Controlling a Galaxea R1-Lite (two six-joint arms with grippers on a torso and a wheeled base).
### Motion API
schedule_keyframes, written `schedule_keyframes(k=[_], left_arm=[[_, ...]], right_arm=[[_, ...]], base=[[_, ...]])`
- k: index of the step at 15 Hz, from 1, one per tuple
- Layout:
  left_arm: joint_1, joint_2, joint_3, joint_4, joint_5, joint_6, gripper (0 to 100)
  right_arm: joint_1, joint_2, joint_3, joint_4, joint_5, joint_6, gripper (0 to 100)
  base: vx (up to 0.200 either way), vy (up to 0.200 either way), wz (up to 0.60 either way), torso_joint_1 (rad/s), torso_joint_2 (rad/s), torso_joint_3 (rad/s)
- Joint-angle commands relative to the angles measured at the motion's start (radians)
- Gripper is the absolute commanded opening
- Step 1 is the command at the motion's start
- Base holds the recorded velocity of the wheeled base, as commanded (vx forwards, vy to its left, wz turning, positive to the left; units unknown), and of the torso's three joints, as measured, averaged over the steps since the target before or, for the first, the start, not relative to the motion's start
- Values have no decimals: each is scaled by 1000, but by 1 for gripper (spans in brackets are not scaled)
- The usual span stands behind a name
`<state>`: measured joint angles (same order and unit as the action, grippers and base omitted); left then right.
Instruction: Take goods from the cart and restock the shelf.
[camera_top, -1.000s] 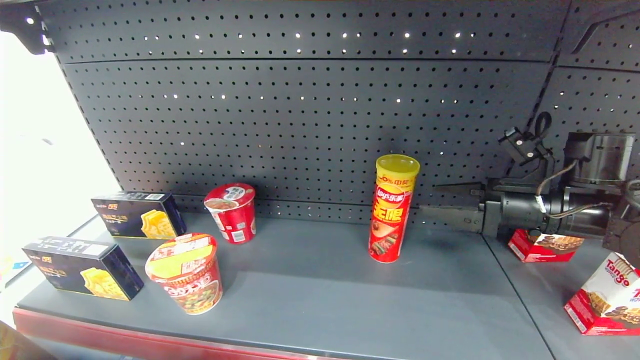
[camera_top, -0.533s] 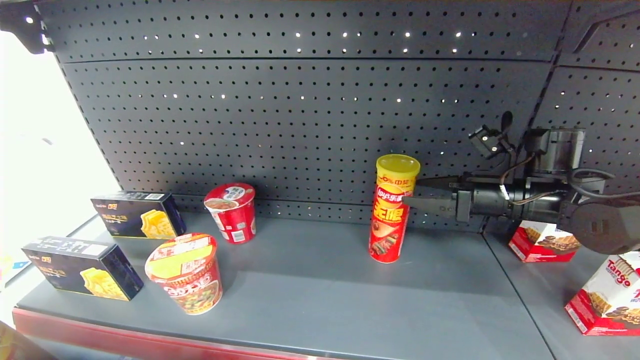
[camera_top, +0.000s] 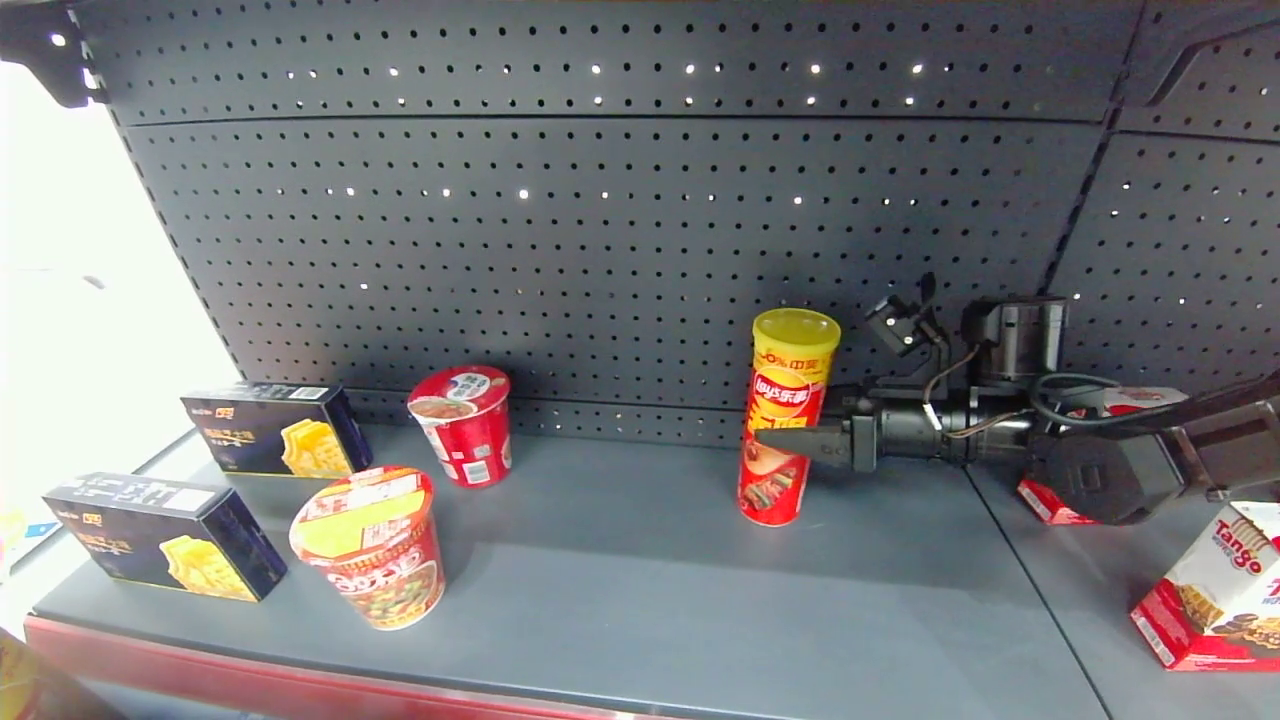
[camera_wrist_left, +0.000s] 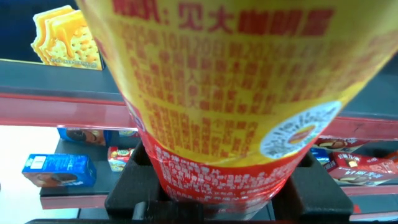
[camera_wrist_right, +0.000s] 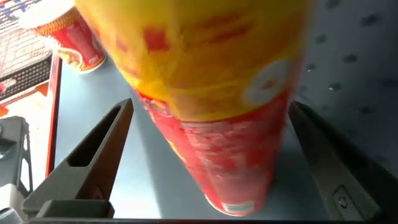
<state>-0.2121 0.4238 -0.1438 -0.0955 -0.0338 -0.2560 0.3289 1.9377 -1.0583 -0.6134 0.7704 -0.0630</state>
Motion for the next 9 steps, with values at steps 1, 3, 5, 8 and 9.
schedule_keyframes(k=[1, 3, 5, 8, 9], left_arm=[[0, 4, 1, 0, 0, -3, 0], [0, 4, 1, -1, 0, -8, 0], [2, 3, 0, -1, 2, -8, 0], [4, 1, -2, -1, 3, -9, 0], [4, 1, -2, -1, 3, -9, 0]], right_arm=[[16, 23, 4, -2, 0, -3, 100], [19, 38, 6, -2, -3, -3, 100], [16, 44, 4, -3, -7, -3, 100], [5, 61, 6, -9, -10, -3, 100], [5, 61, 6, -9, -10, -3, 100]], base=[[0, 0, 0, 0, 0, 0], [0, 0, 0, 0, 0, 0], [0, 0, 0, 0, 0, 0], [0, 0, 0, 0, 0, 0], [0, 0, 0, 0, 0, 0]])
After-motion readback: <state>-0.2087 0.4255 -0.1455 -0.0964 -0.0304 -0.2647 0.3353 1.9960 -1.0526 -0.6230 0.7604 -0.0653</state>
